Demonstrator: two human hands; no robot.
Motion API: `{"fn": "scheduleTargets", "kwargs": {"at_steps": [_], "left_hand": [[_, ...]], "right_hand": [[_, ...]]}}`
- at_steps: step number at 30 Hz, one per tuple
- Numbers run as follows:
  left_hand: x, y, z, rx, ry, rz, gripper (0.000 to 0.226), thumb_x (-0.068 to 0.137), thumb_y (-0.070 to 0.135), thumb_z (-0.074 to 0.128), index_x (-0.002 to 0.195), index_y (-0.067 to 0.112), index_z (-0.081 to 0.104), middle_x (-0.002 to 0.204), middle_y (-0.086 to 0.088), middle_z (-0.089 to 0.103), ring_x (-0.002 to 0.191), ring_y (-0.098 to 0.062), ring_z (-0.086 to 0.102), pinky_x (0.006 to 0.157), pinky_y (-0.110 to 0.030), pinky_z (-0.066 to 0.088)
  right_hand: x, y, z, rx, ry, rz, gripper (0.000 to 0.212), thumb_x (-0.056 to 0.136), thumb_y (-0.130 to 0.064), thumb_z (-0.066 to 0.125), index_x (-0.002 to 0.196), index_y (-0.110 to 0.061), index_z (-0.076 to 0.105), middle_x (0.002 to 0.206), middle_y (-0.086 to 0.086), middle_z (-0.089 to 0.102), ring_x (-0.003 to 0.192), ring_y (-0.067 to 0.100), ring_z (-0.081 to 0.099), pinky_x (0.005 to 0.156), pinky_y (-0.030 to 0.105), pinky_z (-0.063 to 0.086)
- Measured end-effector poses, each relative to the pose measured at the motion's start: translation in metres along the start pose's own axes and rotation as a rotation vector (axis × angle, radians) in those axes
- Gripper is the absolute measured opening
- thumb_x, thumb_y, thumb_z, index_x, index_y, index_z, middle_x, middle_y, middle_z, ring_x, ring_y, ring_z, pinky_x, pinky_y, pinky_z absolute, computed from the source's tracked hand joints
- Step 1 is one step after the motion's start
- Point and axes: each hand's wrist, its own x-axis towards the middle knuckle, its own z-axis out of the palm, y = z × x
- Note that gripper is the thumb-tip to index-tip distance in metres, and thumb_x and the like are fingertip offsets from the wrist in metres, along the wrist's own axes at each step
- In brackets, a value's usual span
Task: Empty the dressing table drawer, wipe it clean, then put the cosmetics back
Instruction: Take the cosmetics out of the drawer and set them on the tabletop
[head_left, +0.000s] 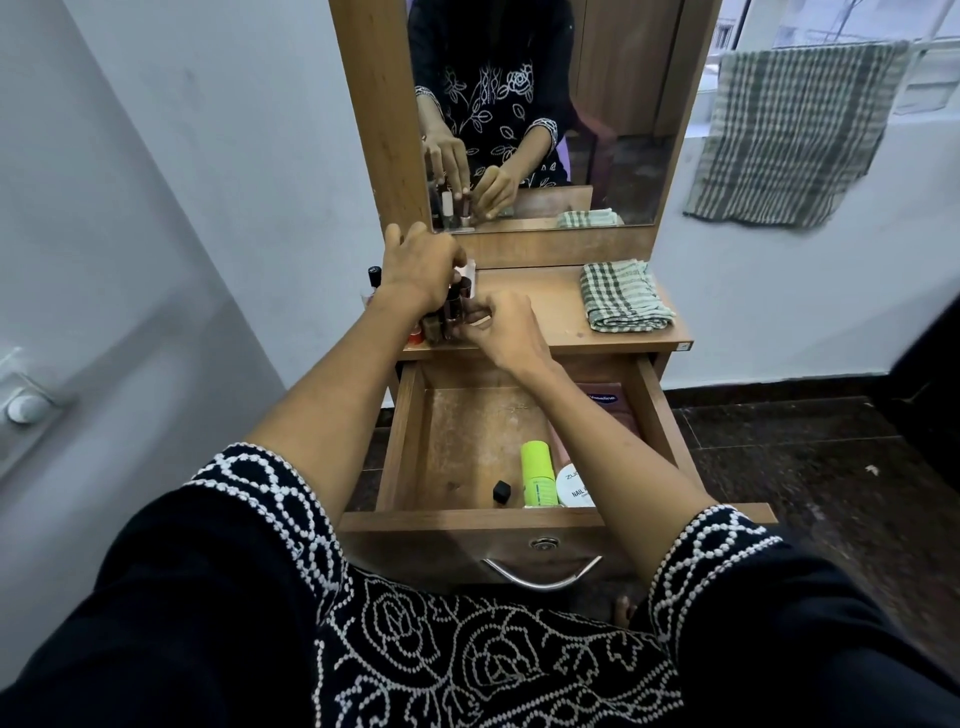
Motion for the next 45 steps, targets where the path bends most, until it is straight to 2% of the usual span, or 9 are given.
{"fn": "scheduleTargets", "kwargs": {"at_steps": [3, 7, 11, 19, 23, 26, 31, 39, 45], "left_hand": [[-0.007, 0.006, -0.006, -0.059, 0.081, 0.021, 0.028, 0.095, 0.015, 0.05, 0.12, 0.02, 0.062, 0.117, -0.01, 0.064, 0.118, -0.028, 0.041, 0.093, -0.042, 0.025], [-0.033, 0.023, -0.01, -0.222, 0.317, 0.13, 0.026, 0.095, 0.021, 0.05, 0.117, 0.019, 0.063, 0.12, 0.001, 0.065, 0.114, -0.023, 0.046, 0.084, -0.035, 0.025], [-0.076, 0.044, -0.003, -0.451, 0.401, 0.193, 0.017, 0.09, 0.016, 0.059, 0.105, 0.013, 0.066, 0.108, 0.0, 0.065, 0.099, -0.017, 0.053, 0.079, -0.021, 0.031], [-0.152, 0.048, 0.055, -0.793, -0.207, -0.182, 0.012, 0.081, 0.013, 0.071, 0.09, 0.016, 0.065, 0.092, 0.004, 0.063, 0.086, -0.013, 0.06, 0.065, -0.017, 0.038], [-0.168, 0.042, 0.065, -0.865, -0.329, -0.239, 0.027, 0.067, 0.023, 0.083, 0.086, 0.013, 0.066, 0.082, 0.003, 0.063, 0.075, -0.01, 0.057, 0.061, -0.019, 0.039], [-0.171, 0.043, 0.062, -0.865, -0.353, -0.284, 0.038, 0.057, 0.021, 0.089, 0.086, 0.016, 0.065, 0.076, 0.009, 0.061, 0.07, -0.007, 0.056, 0.06, -0.018, 0.04], [-0.174, 0.046, 0.055, -0.816, -0.409, -0.341, 0.039, 0.054, 0.018, 0.091, 0.084, 0.012, 0.065, 0.07, 0.006, 0.064, 0.068, -0.009, 0.059, 0.064, -0.022, 0.046], [-0.177, 0.051, 0.049, -0.788, -0.42, -0.349, 0.029, 0.064, 0.012, 0.085, 0.087, 0.01, 0.068, 0.08, -0.002, 0.068, 0.08, -0.016, 0.064, 0.075, -0.026, 0.051], [-0.173, 0.049, 0.053, -0.734, -0.263, -0.279, 0.022, 0.073, 0.025, 0.08, 0.09, 0.016, 0.069, 0.078, 0.006, 0.066, 0.072, -0.006, 0.06, 0.055, -0.013, 0.039]], "right_hand": [[-0.005, 0.002, -0.006, 0.023, 0.038, 0.001, 0.021, 0.077, -0.013, 0.074, 0.098, -0.007, 0.073, 0.09, 0.009, 0.072, 0.082, 0.017, 0.068, 0.076, 0.033, 0.056], [-0.015, 0.008, -0.021, 0.135, 0.056, 0.033, 0.026, 0.078, -0.007, 0.074, 0.104, -0.003, 0.07, 0.086, 0.007, 0.07, 0.065, 0.0, 0.061, 0.065, 0.007, 0.049], [-0.039, 0.016, -0.042, 0.184, -0.138, 0.074, 0.028, 0.074, 0.006, 0.072, 0.101, 0.0, 0.067, 0.086, 0.012, 0.069, 0.059, -0.006, 0.061, 0.07, 0.012, 0.052], [-0.096, 0.03, -0.032, -0.143, -0.615, 0.188, 0.047, 0.066, 0.002, 0.08, 0.105, -0.018, 0.064, 0.095, -0.004, 0.063, 0.086, 0.013, 0.058, 0.075, 0.025, 0.049], [-0.108, 0.033, -0.02, -0.107, -0.711, 0.208, 0.046, 0.074, 0.014, 0.066, 0.116, -0.002, 0.061, 0.09, 0.004, 0.063, 0.059, -0.001, 0.055, 0.052, 0.007, 0.043], [-0.116, 0.033, -0.013, -0.152, -0.674, 0.162, 0.033, 0.079, 0.008, 0.062, 0.112, 0.004, 0.064, 0.104, 0.02, 0.068, 0.081, 0.015, 0.061, 0.064, 0.011, 0.046], [-0.121, 0.032, -0.012, -0.174, -0.628, 0.158, 0.028, 0.079, 0.001, 0.066, 0.106, 0.0, 0.069, 0.107, 0.016, 0.07, 0.099, 0.025, 0.064, 0.086, 0.026, 0.049], [-0.128, 0.023, -0.017, -0.168, -0.431, 0.186, 0.031, 0.082, -0.017, 0.071, 0.108, -0.004, 0.062, 0.101, 0.01, 0.067, 0.089, 0.018, 0.058, 0.082, 0.027, 0.046], [-0.126, 0.026, -0.018, -0.014, -0.28, 0.115, 0.019, 0.085, -0.011, 0.067, 0.102, -0.005, 0.064, 0.085, 0.001, 0.063, 0.082, 0.014, 0.057, 0.059, -0.003, 0.037]]}}
